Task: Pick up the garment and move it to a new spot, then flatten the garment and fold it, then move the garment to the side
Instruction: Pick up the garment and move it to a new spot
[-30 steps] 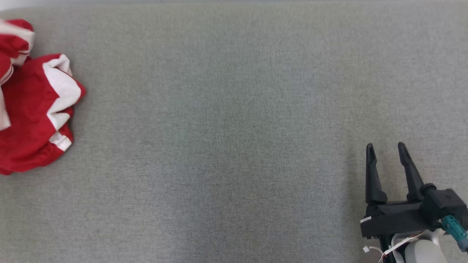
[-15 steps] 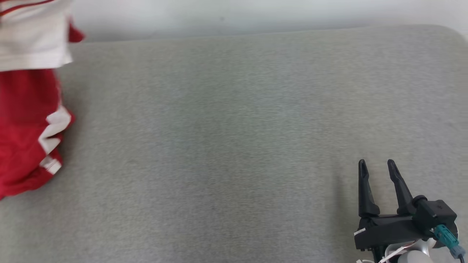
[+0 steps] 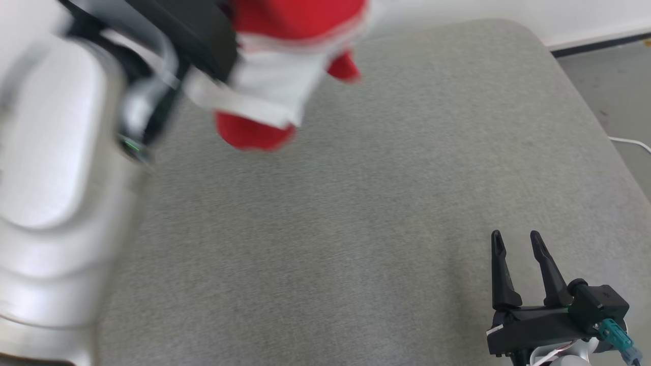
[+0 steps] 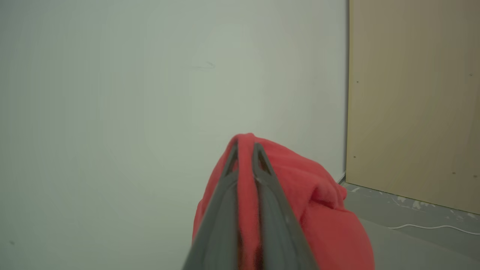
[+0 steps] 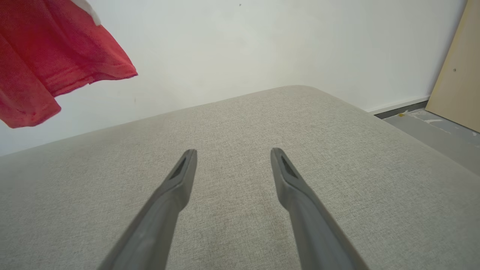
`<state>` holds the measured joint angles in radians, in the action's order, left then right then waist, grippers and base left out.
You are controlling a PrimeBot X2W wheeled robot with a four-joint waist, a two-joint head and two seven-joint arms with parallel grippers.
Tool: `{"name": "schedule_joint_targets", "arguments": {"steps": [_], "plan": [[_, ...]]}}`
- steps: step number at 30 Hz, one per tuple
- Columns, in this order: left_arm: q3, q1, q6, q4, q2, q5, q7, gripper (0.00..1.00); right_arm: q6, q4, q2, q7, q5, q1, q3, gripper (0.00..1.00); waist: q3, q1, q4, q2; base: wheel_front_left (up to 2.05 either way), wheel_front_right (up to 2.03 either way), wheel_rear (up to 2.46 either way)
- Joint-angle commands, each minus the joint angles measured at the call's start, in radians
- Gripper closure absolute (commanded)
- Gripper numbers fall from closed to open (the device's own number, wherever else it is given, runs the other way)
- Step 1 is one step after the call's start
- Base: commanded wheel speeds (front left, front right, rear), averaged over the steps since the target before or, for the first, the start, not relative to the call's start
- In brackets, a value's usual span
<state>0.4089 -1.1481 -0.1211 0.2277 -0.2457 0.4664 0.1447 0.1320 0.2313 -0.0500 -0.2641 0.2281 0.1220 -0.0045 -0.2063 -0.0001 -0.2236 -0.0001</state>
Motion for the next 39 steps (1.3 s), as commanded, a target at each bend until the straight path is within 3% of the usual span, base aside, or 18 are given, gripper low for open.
{"name": "schedule_joint_targets", "arguments": {"steps": [1, 18, 19, 20, 21, 25, 30, 39], "plan": [[0.012, 0.035, 0.0, 0.001, 0.01, 0.009, -0.004, 1.0, -0.002, -0.004, -0.001, 0.0, 0.003, -0.002, 0.003, 0.0, -0.011, 0.0001, -0.034, 0.0001, 0.0, 0.0, 0.0], [0.146, 0.512, 0.031, 0.169, 0.115, 0.062, -0.164, 1.0, -0.002, 0.004, -0.001, -0.001, -0.013, 0.013, 0.003, 0.0, -0.03, 0.0001, 0.008, 0.0001, 0.0, 0.0, 0.0], [0.149, 0.521, 0.031, 0.185, 0.123, 0.065, -0.176, 0.81, -0.002, 0.006, -0.001, -0.001, -0.015, 0.012, -0.001, 0.0, -0.026, 0.0001, 0.016, 0.0001, 0.0, 0.0, 0.0], [0.153, 0.532, 0.031, 0.197, 0.13, 0.069, -0.188, 0.05, -0.002, 0.006, -0.001, -0.001, -0.019, 0.011, -0.001, 0.0, -0.023, 0.0001, 0.022, 0.0001, 0.0, 0.0, 0.0], [0.152, 0.535, 0.032, 0.204, 0.134, 0.07, -0.206, 0.0, -0.002, 0.007, -0.001, -0.001, -0.023, 0.011, -0.002, 0.0, -0.017, 0.0001, 0.031, 0.0001, 0.0, 0.0, 0.0], [0.133, 0.504, 0.04, 0.211, 0.131, 0.057, -0.283, 0.0, -0.002, 0.006, -0.001, -0.001, -0.041, 0.0, -0.008, 0.0, 0.013, 0.0001, 0.063, 0.0001, 0.0, 0.0, 0.0], [0.074, 0.505, 0.072, 0.196, 0.087, 0.041, -0.374, 0.0, -0.002, 0.002, -0.001, -0.001, -0.061, -0.017, -0.012, 0.0, 0.067, 0.0001, 0.105, 0.0001, 0.0, 0.0, 0.0], [-0.064, 0.606, 0.13, 0.125, -0.02, 0.049, -0.407, 0.0, -0.002, -0.025, -0.001, -0.001, -0.08, -0.047, -0.004, 0.0, 0.129, 0.0001, 0.175, 0.0001, 0.0, 0.0, 0.0]]}}
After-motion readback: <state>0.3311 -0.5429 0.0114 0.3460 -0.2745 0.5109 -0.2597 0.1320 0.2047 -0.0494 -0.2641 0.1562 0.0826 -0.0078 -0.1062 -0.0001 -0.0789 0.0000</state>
